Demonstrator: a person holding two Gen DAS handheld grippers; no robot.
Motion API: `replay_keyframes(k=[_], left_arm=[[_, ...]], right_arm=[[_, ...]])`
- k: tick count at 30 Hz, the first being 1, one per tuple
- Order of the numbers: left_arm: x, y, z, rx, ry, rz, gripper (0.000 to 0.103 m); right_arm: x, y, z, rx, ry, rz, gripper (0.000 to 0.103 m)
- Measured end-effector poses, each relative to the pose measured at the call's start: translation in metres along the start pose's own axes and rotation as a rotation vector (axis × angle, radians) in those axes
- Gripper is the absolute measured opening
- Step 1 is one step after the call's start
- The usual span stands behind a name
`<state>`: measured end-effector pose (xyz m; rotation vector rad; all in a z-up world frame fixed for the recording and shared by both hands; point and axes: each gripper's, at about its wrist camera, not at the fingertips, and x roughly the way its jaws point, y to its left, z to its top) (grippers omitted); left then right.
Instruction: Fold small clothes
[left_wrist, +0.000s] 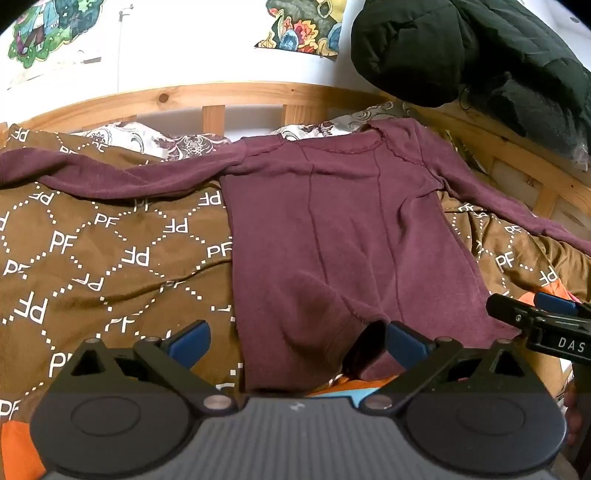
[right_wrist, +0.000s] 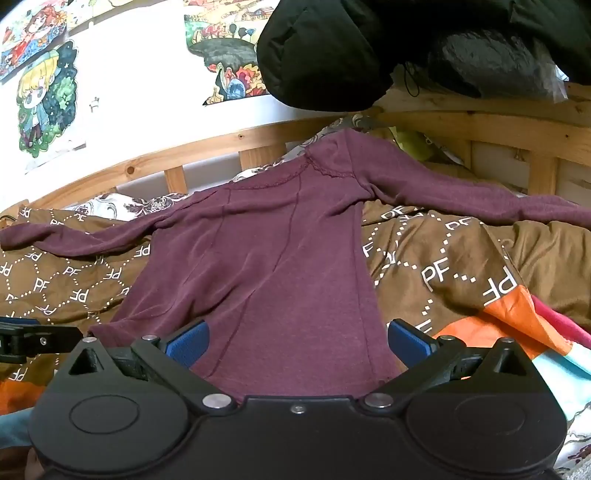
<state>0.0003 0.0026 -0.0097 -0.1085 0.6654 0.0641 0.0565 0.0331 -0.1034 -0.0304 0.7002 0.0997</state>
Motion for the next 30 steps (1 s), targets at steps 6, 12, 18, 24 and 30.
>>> replay_keyframes(k=[6,12,18,24,30], left_arm=[[0.0,0.0002,0.0009,0.0,0.001,-0.001,0.102],[-0.0001,0.0,-0.0001,-0.002,0.003,-0.001,0.102],[-0.0001,0.0001,0.0003,-0.002,0.003,-0.001,0.102],[0.0002,0.0002,0.0014,-0.002,0.004,-0.001,0.102],[0.0002,0.0001,0.0017,-0.002,0.004,-0.001,0.102]], right_arm=[[0.0011,-0.0039,0.0003,0.004,0.002,-0.002,0.103],[0.0021,-0.0016,0.0001,0.009,0.005,-0.004,0.103],[0.0036,-0.0018,-0.0012,0.009,-0.002,-0.001,0.103],[0.0055,-0.0026,-0.0038,0.006,-0.005,-0.008,0.103],[0.0045,-0.0025,-0.002,0.006,-0.023,-0.004,0.103]])
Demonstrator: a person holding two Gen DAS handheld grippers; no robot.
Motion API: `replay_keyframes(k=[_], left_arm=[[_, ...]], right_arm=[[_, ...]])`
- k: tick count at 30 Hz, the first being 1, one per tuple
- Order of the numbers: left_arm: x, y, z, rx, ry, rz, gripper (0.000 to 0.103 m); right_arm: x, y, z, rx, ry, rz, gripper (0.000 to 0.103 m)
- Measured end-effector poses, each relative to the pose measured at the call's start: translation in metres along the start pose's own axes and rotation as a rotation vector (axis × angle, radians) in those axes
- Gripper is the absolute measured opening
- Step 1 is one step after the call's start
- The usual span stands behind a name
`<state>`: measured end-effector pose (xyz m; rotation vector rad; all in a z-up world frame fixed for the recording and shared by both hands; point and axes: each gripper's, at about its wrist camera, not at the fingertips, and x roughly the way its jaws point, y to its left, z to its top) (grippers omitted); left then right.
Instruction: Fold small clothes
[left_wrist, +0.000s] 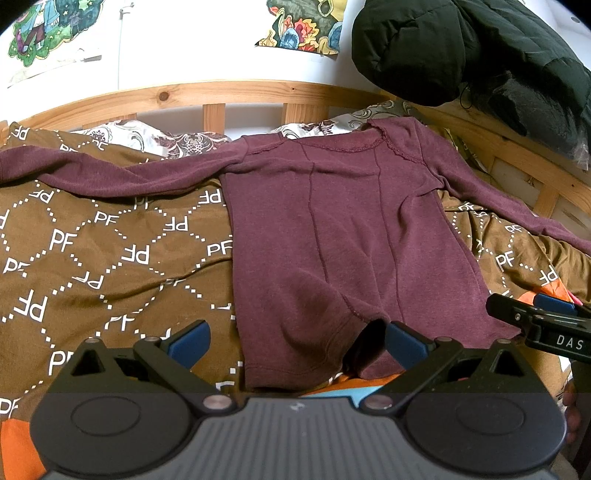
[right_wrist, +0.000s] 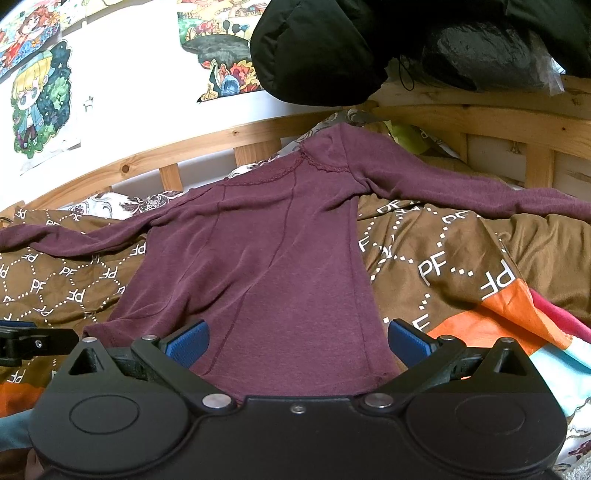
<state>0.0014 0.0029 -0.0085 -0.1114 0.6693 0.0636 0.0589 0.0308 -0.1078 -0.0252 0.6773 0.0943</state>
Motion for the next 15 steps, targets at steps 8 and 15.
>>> replay_keyframes(k=[8,15], left_arm=[[0.0008,0.0003,-0.0026,-0.002,0.002,-0.002,0.102],[0.0011,-0.0003,-0.0043,-0.004,0.006,-0.003,0.102]], right_arm=[[0.0007,-0.0003,0.0004,0.008,-0.014,0.006,0.103],[0.0005,-0.0021,-0.0014,0.069,-0.148,0.057,0.103]])
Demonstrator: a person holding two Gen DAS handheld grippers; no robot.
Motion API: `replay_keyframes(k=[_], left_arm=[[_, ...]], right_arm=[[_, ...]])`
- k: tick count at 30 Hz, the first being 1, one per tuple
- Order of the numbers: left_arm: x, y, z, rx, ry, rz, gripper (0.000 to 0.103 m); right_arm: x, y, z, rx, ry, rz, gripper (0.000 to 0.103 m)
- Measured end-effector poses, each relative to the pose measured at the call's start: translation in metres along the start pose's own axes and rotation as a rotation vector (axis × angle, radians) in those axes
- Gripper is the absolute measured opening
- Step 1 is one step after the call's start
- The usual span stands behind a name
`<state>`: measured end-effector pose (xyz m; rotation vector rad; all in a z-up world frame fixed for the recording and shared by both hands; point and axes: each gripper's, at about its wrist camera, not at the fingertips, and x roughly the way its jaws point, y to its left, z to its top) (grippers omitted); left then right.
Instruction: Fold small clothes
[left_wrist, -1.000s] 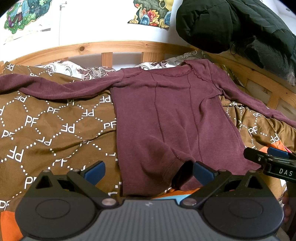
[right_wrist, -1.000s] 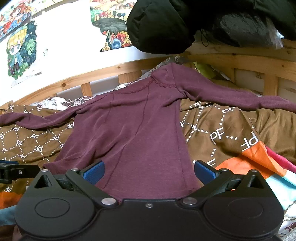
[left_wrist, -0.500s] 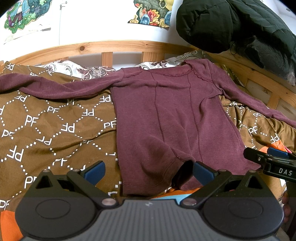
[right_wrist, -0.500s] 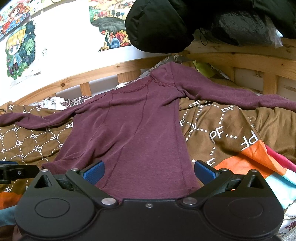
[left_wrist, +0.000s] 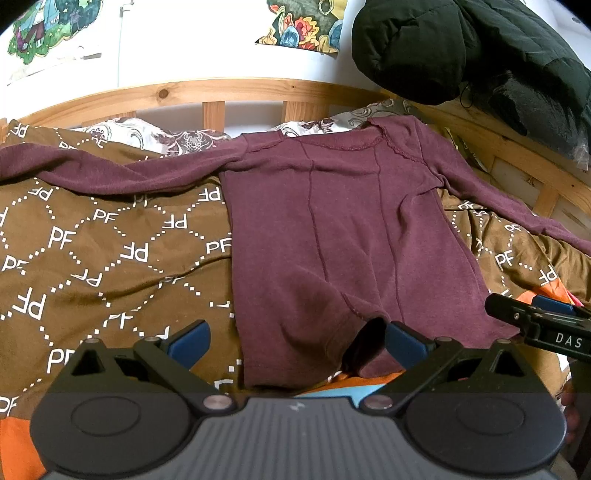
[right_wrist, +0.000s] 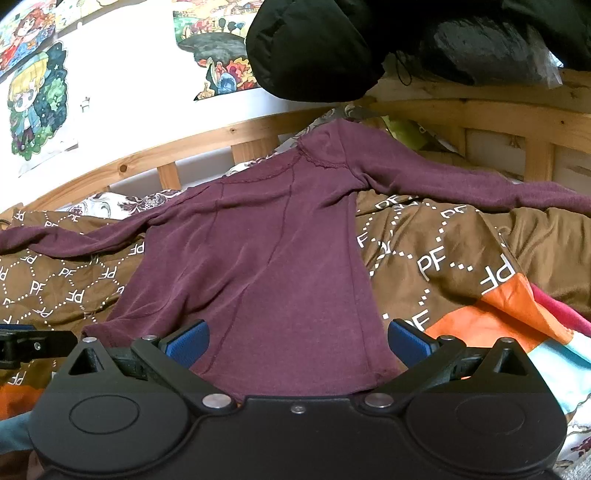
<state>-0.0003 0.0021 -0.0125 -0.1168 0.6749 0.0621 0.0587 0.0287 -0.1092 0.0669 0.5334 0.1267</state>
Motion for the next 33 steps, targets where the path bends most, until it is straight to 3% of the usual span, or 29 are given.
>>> replay_keyframes(k=[6,13,20,28,33], left_arm=[[0.0,0.0,0.002,-0.004,0.006,-0.005,0.102],[0.0,0.0,0.004,-0.006,0.011,-0.001,0.102],[0.004,0.007,0.015,-0.02,0.022,0.048,0.102],[0.019,0.007,0.062,0.046,0.079,0.136,0.102],[0.038,0.004,0.104,0.015,0.151,0.157,0.102]], right_arm=[[0.001,0.0,0.001,-0.05,0.052,-0.031,0.103],[0.002,-0.002,0.001,0.007,0.096,-0.029,0.103],[0.003,-0.007,0.006,0.026,0.114,-0.068,0.103],[0.014,-0.025,0.034,-0.003,0.128,-0.164,0.103],[0.037,-0.047,0.061,0.037,0.144,-0.179,0.103]])
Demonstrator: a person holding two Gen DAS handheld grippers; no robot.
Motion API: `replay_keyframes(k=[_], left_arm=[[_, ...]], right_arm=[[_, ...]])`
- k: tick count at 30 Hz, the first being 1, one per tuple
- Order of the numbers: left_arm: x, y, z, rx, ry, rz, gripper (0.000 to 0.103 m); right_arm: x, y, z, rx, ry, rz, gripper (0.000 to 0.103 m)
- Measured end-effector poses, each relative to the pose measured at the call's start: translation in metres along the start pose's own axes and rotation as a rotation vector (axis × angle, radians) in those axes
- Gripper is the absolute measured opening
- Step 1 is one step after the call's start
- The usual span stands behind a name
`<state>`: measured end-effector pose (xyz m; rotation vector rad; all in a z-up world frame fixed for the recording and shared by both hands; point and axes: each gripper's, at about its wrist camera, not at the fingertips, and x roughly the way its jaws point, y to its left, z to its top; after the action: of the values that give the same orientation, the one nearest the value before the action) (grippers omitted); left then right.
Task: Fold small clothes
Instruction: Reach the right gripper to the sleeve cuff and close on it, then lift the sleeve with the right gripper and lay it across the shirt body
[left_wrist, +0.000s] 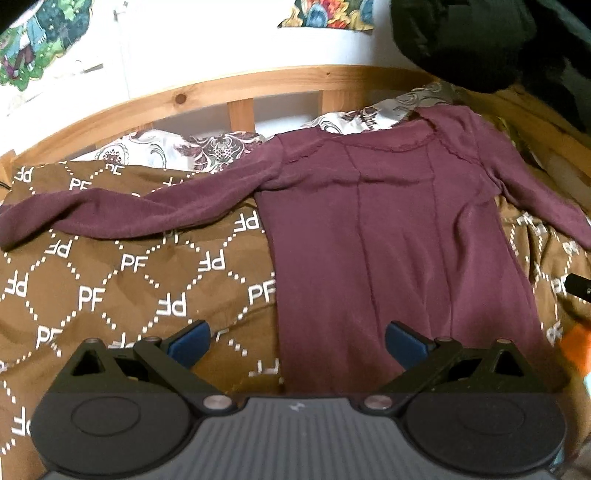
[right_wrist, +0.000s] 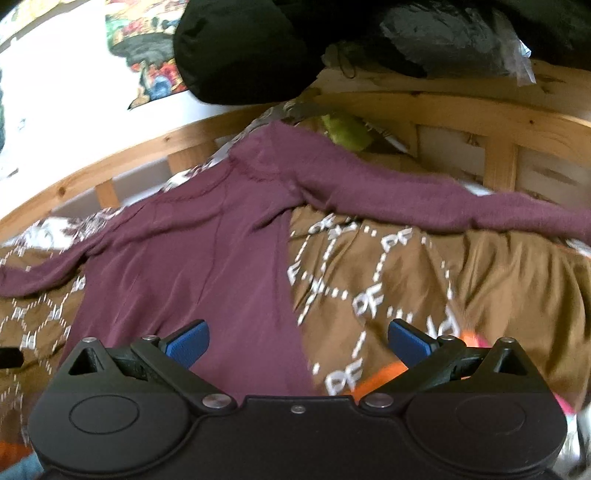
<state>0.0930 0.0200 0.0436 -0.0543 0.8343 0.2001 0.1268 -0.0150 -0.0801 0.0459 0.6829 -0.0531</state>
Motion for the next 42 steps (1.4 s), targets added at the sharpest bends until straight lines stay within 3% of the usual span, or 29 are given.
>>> replay_keyframes(k=[5,12,14,16,21,26,29,31,37,39,42], left_arm=[[0.011,-0.011,0.02,-0.037,-0.013,-0.008,0.102],[0.031,-0.046,-0.007,-0.087,-0.026,-0.063,0.102],[0.035,-0.057,-0.013,-0.045,-0.017,-0.09,0.102],[0.039,-0.067,-0.017,0.005,-0.021,-0.07,0.102],[0.045,-0.089,-0.023,0.068,-0.01,-0.104,0.102],[0.049,-0.103,-0.03,0.117,0.013,-0.119,0.102],[0.046,-0.107,-0.032,0.128,-0.001,-0.117,0.102],[0.043,-0.106,-0.032,0.131,-0.012,-0.111,0.102],[0.034,-0.094,-0.029,0.093,-0.045,-0.089,0.102],[0.032,-0.088,-0.027,0.078,-0.059,-0.059,0.102],[0.028,-0.076,-0.024,0.032,-0.083,-0.025,0.102]], right_arm=[[0.032,-0.028,0.03,0.125,-0.01,-0.063,0.103],[0.051,-0.103,0.036,0.359,-0.1,-0.271,0.103],[0.047,-0.126,0.036,0.4,-0.132,-0.271,0.103],[0.041,-0.146,0.042,0.441,-0.177,-0.275,0.103],[0.042,-0.19,0.054,0.504,-0.208,-0.479,0.102],[0.033,-0.242,0.059,0.597,-0.269,-0.469,0.1],[0.025,-0.263,0.063,0.616,-0.318,-0.492,0.084],[0.02,-0.275,0.066,0.608,-0.321,-0.538,0.064],[0.004,-0.325,0.077,0.586,-0.339,-0.616,0.017],[0.001,-0.324,0.087,0.472,-0.373,-0.622,0.014],[-0.011,-0.307,0.103,0.179,-0.493,-0.599,0.013]])
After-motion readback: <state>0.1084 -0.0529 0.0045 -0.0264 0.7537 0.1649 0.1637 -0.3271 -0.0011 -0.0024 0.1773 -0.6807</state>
